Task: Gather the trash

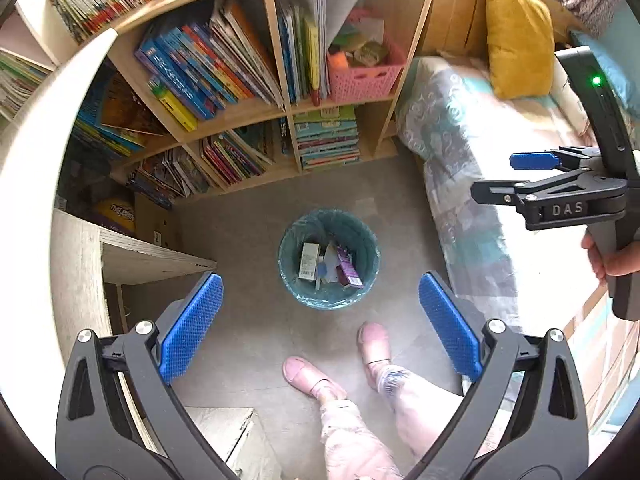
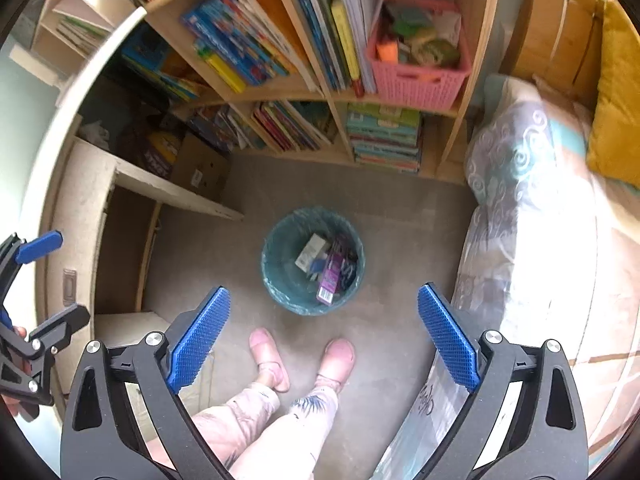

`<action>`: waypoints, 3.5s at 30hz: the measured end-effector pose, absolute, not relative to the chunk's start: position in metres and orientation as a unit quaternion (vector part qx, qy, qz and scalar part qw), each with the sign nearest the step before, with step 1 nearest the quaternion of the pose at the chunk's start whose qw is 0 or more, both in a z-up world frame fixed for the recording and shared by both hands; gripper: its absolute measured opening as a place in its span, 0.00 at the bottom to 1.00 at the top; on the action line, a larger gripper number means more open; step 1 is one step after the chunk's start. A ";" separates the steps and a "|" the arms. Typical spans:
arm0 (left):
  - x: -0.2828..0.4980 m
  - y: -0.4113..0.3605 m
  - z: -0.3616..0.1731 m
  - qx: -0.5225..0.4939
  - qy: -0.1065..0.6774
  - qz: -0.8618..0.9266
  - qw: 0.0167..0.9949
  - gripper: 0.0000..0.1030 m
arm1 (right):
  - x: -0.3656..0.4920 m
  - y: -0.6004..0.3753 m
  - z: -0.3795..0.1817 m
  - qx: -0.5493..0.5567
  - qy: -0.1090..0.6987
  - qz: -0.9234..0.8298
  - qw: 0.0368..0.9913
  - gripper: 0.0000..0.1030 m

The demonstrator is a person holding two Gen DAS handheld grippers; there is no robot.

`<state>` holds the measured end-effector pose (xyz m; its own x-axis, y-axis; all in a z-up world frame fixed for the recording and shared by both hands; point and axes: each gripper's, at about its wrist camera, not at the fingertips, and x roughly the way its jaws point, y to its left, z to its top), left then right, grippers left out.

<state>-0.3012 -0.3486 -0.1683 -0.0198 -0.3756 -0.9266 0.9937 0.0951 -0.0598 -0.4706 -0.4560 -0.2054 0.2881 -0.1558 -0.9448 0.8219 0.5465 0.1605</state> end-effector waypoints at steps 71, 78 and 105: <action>-0.078 0.161 -0.089 -0.113 0.437 0.079 0.889 0.93 | 0.007 -0.050 -0.033 -0.080 0.479 0.260 0.835 0.92; -0.071 0.175 -0.089 -0.112 0.428 0.122 0.889 0.93 | 0.025 -0.035 -0.039 -0.087 0.486 0.273 0.826 0.92; -0.064 0.194 -0.093 -0.108 0.424 0.124 0.891 0.93 | 0.039 -0.015 -0.051 -0.073 0.502 0.268 0.819 0.92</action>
